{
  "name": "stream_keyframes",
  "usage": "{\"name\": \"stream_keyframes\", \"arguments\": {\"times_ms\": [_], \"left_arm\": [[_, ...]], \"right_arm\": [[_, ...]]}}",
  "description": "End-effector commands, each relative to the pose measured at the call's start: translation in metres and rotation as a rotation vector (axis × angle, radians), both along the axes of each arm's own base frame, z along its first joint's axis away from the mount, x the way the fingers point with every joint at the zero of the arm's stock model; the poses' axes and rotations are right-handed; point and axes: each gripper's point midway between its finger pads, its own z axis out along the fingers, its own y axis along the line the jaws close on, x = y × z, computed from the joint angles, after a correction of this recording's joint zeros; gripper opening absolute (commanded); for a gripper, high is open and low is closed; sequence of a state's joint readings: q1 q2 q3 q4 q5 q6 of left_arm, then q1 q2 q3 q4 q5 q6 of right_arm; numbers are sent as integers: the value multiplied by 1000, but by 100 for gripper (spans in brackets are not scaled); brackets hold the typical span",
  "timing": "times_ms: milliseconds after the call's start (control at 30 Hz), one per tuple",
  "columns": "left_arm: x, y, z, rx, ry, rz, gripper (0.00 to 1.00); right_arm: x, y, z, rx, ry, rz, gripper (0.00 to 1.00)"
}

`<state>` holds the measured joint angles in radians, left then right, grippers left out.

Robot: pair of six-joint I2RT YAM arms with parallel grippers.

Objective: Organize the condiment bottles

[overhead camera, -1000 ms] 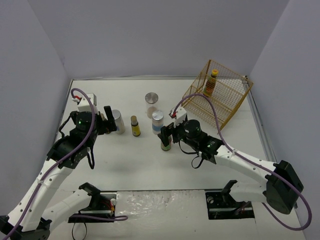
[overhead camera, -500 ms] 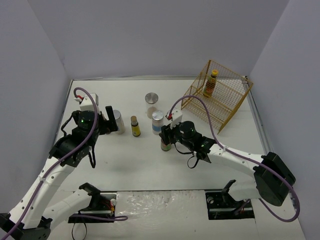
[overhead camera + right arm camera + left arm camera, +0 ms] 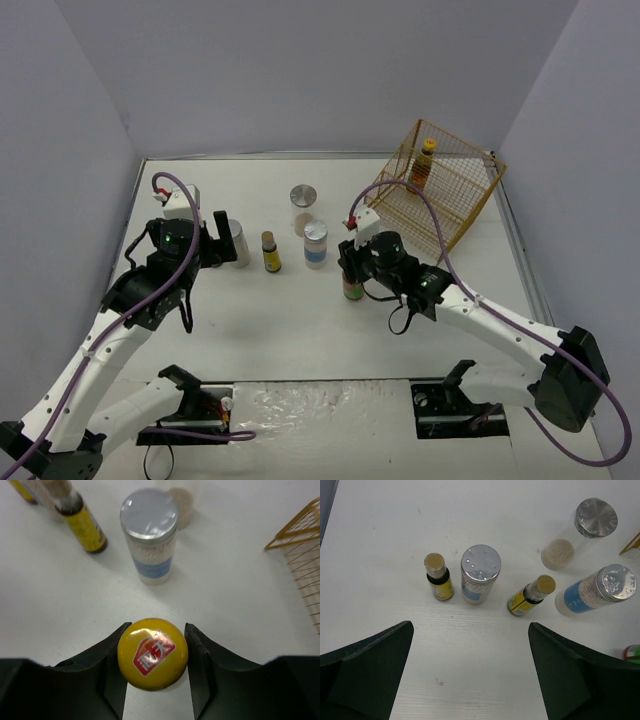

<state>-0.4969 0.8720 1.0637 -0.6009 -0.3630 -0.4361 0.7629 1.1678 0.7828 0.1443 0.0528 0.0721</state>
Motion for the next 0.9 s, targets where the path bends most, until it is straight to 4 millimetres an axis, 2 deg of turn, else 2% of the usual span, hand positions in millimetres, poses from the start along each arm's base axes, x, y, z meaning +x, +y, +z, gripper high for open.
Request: {"name": "stream_keyframes", "arguments": {"times_ms": [0,133,233,367,467,567,800,867], "left_arm": [[11,-5,33,-36,-88,-6,97],[11,-6,31,-37,-79,-8,97],[10,-8,31,-43,-70,-21,97],[8,-9,31,-56,-68,-28,97],[5,-11,25,-63,-55,-40,97],[2,-11,23,-73,-51,-46,97],[-3,-12,16,-87,-45,-53,97],[-3,-11,13,-82,-40,-53,97]], "right_arm": [[48,-38,188,228,-364,-187,0],[81,-86,235,207,-425,-338,0],[108,-117,254,198,-447,-433,0],[150,-176,284,215,-496,-588,0],[178,-205,299,234,-523,-651,0],[197,-234,307,235,-557,-712,0],[227,-267,304,218,-611,-767,0],[234,-282,301,213,-619,-788,0]]}}
